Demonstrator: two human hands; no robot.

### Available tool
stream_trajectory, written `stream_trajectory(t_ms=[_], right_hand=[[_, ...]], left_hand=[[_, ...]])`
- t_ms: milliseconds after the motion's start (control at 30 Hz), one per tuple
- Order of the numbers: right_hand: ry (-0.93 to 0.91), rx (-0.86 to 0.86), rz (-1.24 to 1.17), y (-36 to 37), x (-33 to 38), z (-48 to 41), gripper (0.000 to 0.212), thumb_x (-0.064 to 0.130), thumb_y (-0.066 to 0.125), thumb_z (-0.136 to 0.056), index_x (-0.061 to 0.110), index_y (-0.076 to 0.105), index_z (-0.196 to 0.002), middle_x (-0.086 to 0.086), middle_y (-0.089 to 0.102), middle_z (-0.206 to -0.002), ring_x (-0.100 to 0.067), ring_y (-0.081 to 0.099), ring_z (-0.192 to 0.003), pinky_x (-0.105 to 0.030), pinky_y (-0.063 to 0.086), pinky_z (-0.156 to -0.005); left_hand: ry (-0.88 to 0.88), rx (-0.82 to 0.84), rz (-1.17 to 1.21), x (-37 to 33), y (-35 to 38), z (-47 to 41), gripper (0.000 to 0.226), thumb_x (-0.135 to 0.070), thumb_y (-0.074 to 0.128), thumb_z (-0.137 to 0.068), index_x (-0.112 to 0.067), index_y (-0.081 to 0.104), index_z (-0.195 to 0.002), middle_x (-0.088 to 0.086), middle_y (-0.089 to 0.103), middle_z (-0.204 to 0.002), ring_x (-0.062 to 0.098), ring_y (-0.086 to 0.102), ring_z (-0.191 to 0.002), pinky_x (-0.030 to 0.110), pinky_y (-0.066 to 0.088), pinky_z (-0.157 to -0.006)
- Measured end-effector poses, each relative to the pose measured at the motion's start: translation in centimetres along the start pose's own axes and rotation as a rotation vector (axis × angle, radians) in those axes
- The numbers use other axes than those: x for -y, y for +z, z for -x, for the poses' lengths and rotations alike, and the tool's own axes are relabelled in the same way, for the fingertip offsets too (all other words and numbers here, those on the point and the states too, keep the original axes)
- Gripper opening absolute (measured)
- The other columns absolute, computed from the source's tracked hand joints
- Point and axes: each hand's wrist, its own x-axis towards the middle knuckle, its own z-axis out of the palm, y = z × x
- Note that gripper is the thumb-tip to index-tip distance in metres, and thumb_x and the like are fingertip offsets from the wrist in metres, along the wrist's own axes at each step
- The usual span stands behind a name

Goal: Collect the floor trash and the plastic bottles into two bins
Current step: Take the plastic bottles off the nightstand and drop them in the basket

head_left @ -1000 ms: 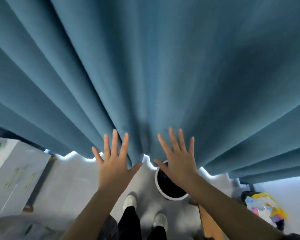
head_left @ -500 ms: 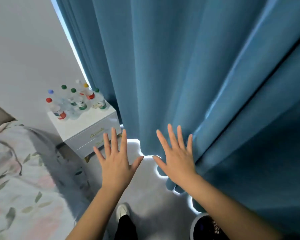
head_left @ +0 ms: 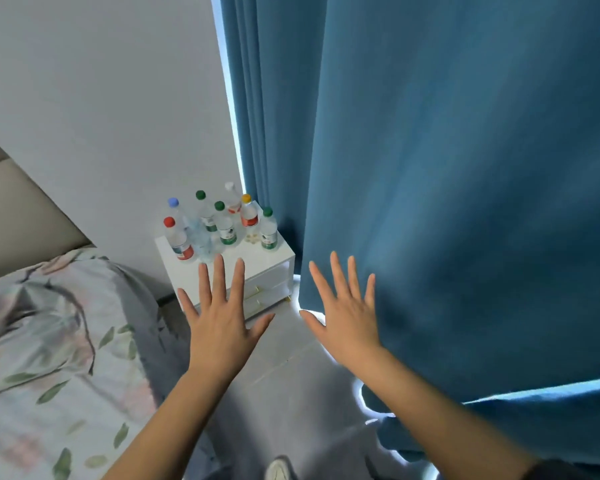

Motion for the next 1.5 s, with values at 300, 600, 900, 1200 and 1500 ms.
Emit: stream_trajectory(t_ms=[300, 600, 900, 1200, 1500], right_hand=[[-0.071, 0.049, 0.026, 3.4, 2.8, -9.3, 0.073, 0.062, 0.031, -0.086, 0.029, 0.012, -0.148, -0.012, 0.026, -0.156, -0.039, 0.025, -0.142, -0.065, 0.029, -0.105], [-0.228, 0.167, -0.001, 6.0, 2.5, -24.0, 0.079, 0.057, 0.051, -0.087, 0.029, 0.014, -0.152, -0.009, 0.01, -0.16, -0.038, 0.009, -0.146, -0.064, 0.017, -0.111], [-0.317, 0.306, 0.032, 7.8, 2.4, -37.5, 0.075, 0.052, 0.035, -0.096, 0.034, -0.016, -0.149, -0.004, -0.018, -0.159, -0.032, -0.017, -0.146, -0.058, 0.002, -0.115], [-0.265, 0.475, 0.088, 11.9, 4.6, -44.8, 0.078, 0.043, 0.042, -0.095, 0.036, -0.013, -0.149, -0.003, -0.016, -0.159, -0.033, -0.009, -0.146, -0.057, 0.012, -0.115], [-0.145, 0.569, 0.048, 15.7, 8.3, -50.0, 0.068, 0.031, 0.047, -0.093, 0.034, 0.008, -0.148, -0.006, 0.004, -0.158, -0.034, 0.022, -0.139, -0.046, 0.037, -0.103]], left_hand=[[-0.135, 0.011, -0.023, 4.5, 3.1, -5.8, 0.093, -0.075, 0.034, -0.08, -0.019, 0.016, -0.152, 0.01, 0.007, -0.16, 0.034, 0.006, -0.147, 0.066, 0.012, -0.109], [-0.32, 0.064, -0.023, 6.9, 6.6, -17.1, 0.096, -0.069, 0.051, -0.079, -0.022, 0.011, -0.153, 0.008, 0.0, -0.16, 0.03, -0.005, -0.147, 0.063, 0.001, -0.111], [-0.502, 0.143, -0.035, 9.2, 9.3, -26.0, 0.095, -0.069, 0.048, -0.081, -0.021, 0.006, -0.153, 0.008, -0.005, -0.16, 0.031, -0.004, -0.147, 0.063, -0.001, -0.112], [-0.531, 0.317, -0.037, 16.0, 12.7, -31.5, 0.091, -0.067, 0.042, -0.085, -0.026, -0.006, -0.151, 0.008, -0.009, -0.16, 0.032, -0.003, -0.147, 0.062, 0.008, -0.113], [-0.435, 0.501, 0.03, 24.3, 16.3, -37.5, 0.086, -0.049, 0.06, -0.085, -0.024, 0.011, -0.151, 0.011, 0.0, -0.159, 0.031, 0.023, -0.142, 0.046, 0.035, -0.108]])
